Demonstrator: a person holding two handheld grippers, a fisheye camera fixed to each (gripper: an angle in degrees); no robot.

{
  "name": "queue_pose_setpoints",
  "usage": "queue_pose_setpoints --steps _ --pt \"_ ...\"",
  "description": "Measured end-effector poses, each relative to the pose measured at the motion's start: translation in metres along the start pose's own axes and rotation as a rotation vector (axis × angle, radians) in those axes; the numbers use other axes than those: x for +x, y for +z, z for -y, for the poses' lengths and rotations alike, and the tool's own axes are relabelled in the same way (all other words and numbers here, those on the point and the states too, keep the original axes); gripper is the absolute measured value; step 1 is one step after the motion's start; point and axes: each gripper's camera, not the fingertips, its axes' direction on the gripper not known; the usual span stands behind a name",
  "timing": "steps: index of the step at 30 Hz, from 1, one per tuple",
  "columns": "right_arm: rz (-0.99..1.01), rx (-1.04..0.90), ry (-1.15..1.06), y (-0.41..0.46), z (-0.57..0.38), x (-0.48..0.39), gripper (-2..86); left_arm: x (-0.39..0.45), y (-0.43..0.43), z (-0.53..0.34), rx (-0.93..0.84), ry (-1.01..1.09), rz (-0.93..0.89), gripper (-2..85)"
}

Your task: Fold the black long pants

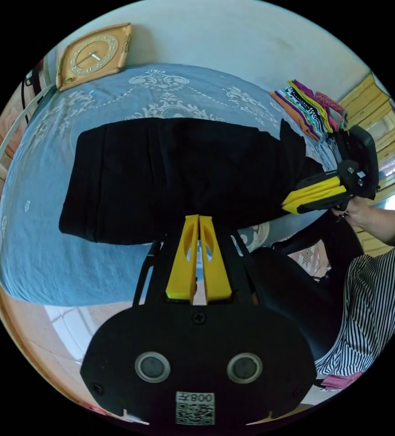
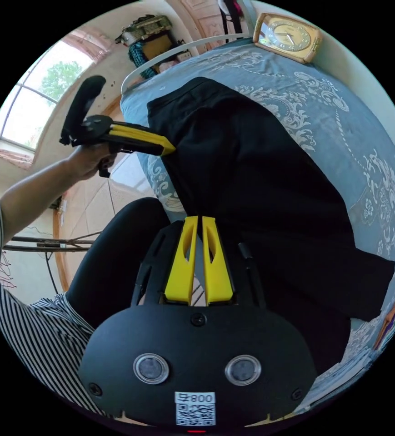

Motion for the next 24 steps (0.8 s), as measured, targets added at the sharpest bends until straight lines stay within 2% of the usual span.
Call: queue_pose_setpoints --steps 6,12,14,16,20,24 --pt "0.069 0.093 0.174 -0.005 -0.041 0.062 0.1 0.020 -0.009 0.011 0.010 -0.011 0.007 0.1" --pt "0.013 0.102 0.337 0.018 -0.061 0.126 0.1 0.047 -0.031 0.030 0.064 -0.046 -0.048 0.5" --pt "0.018 0.033 0.345 0.039 -0.062 0.138 0.2 0.074 -0.047 0.045 0.126 -0.006 -0.121 1.1" --pt "0.021 0.062 0.338 0.048 -0.069 0.146 0.2 0.101 -0.053 0.062 0.155 0.044 -0.170 1.9" --pt "0.034 0.069 0.364 0.051 -0.079 0.165 0.4 0.167 -0.039 0.120 0.119 0.149 -0.282 4.5" --pt "-0.016 0.166 0.477 0.030 -0.100 0.210 1.3 0.212 -0.016 0.174 0.046 0.184 -0.321 6.5"
